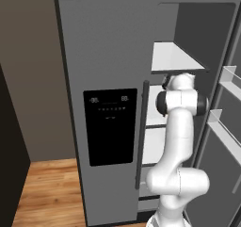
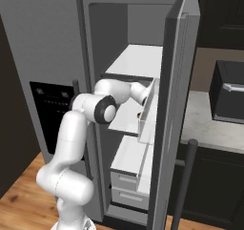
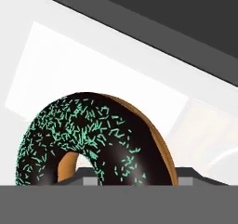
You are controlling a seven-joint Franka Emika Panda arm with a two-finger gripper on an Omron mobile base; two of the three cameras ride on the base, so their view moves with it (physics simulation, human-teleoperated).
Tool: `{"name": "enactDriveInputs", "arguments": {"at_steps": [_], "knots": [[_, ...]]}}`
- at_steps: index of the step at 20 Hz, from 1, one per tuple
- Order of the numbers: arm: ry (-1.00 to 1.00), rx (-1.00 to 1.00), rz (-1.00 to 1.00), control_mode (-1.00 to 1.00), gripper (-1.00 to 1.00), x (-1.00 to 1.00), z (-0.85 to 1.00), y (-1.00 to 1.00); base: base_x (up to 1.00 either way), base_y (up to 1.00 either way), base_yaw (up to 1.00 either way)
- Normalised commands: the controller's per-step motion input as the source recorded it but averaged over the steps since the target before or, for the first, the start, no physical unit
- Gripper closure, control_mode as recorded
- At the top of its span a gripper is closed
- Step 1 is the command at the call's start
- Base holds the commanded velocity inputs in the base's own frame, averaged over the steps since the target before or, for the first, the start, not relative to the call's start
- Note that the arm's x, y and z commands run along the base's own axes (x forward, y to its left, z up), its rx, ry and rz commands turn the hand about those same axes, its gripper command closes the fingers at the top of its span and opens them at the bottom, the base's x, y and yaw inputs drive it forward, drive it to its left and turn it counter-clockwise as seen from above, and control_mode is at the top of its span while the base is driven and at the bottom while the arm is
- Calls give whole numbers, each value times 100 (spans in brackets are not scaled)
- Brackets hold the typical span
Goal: Take the cake and donut from the fridge and place them on the empty tray on the dining counter.
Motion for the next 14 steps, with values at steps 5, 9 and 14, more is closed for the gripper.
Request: {"name": "enactDriveInputs", "arguments": {"at_steps": [5,9,14], "knots": [[44,-1,0,-100,100,11,-18,35,0,0,0],[17,0,0,-100,100,0,-52,3,0,0,0],[5,3,0,-100,100,-4,-40,0,0,0,0]]}}
